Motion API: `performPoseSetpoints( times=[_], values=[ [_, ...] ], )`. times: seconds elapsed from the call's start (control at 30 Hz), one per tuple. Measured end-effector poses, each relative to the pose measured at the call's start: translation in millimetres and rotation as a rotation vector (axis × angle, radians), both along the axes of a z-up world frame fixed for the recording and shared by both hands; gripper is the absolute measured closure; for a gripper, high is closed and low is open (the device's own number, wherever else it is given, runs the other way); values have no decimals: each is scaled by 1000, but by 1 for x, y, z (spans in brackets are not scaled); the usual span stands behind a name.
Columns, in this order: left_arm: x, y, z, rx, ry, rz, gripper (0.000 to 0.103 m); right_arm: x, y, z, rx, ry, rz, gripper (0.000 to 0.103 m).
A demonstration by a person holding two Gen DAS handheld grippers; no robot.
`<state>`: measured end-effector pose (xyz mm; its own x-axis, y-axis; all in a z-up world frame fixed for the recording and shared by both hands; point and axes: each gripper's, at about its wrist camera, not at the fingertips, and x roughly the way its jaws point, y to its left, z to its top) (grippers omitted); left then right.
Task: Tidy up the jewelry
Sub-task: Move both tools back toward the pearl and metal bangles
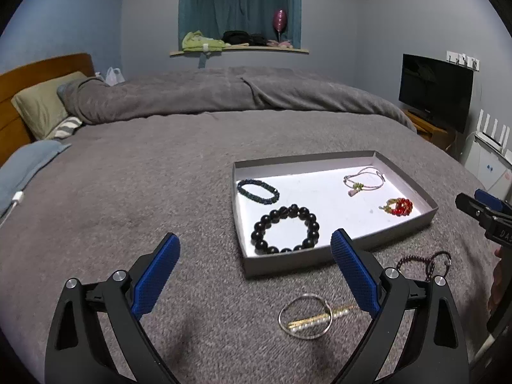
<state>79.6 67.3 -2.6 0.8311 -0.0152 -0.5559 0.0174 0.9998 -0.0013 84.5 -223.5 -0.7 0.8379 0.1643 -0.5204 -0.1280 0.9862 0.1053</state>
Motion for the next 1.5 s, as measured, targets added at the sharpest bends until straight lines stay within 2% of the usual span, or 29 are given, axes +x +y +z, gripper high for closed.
performPoseSetpoints(
  times=[0.57,0.8,1.03,1.17,1.3,1.4,1.5],
  values=[
    [-44,-2,-23,-7,52,-86,8,-40,-22,-24,-56,48,11,5],
    [-40,-10,-39,-29,99,-130,8,-51,-26,-39,-86,83,39,6],
    [-31,-27,-57,8,125,-181,8,-49,-23,-48,-73,116,68,6],
    [-24,-22,-59,-24,136,-179,8,-46,-19,-51,-74,132,86,6],
    [-17,-16,-63,-62,157,-181,13,-43,-14,-55,-86,145,101,6],
    [-13,-16,-66,-74,175,-199,26,-40,-12,-57,-87,157,109,6],
    [-11,-17,-69,-65,182,-201,32,-37,-8,-60,-95,166,120,6]
  ],
)
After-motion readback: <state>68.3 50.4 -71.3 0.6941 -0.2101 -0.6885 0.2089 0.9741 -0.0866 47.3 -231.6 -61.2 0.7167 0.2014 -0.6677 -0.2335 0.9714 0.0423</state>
